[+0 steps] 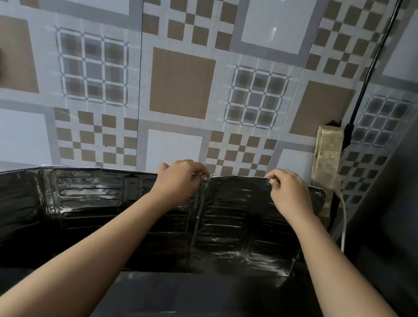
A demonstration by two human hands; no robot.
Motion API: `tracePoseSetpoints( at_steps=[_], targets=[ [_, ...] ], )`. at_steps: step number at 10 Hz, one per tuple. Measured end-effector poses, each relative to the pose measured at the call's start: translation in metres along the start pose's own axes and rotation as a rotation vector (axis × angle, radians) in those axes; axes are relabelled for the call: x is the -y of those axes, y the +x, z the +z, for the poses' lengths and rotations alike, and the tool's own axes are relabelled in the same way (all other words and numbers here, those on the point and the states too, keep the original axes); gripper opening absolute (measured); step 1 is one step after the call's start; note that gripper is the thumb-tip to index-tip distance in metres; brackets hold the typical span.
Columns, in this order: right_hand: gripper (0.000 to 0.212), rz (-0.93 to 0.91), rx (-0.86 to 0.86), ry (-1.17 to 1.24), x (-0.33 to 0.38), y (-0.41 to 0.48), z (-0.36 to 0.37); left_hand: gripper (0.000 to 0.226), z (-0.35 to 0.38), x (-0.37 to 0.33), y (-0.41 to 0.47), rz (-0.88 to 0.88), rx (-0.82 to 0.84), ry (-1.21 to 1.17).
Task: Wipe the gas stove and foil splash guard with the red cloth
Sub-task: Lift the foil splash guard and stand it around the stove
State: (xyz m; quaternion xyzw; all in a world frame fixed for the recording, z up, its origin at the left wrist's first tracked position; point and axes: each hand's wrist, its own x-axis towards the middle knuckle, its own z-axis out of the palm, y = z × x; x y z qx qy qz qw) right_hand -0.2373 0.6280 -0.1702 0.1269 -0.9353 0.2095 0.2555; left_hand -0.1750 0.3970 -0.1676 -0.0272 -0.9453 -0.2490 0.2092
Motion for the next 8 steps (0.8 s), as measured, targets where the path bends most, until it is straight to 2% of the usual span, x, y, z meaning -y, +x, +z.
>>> tracePoseSetpoints(
  at_steps=[4,6,8],
  targets=[
    [0.018,0.003,-0.045,0.059,-0.003,-0.006,0.000,0.022,-0.002,-0.005,0.001,-0.044,-0.023,-0.043],
    [0.021,-0.036,0.000,0.062,0.006,-0.012,-0.002,0.022,-0.005,-0.006,-0.001,-0.045,-0.009,-0.051],
    [0.028,-0.056,0.119,0.091,0.020,-0.019,-0.016,0.026,-0.016,-0.016,-0.008,-0.031,0.011,-0.061]
  ],
)
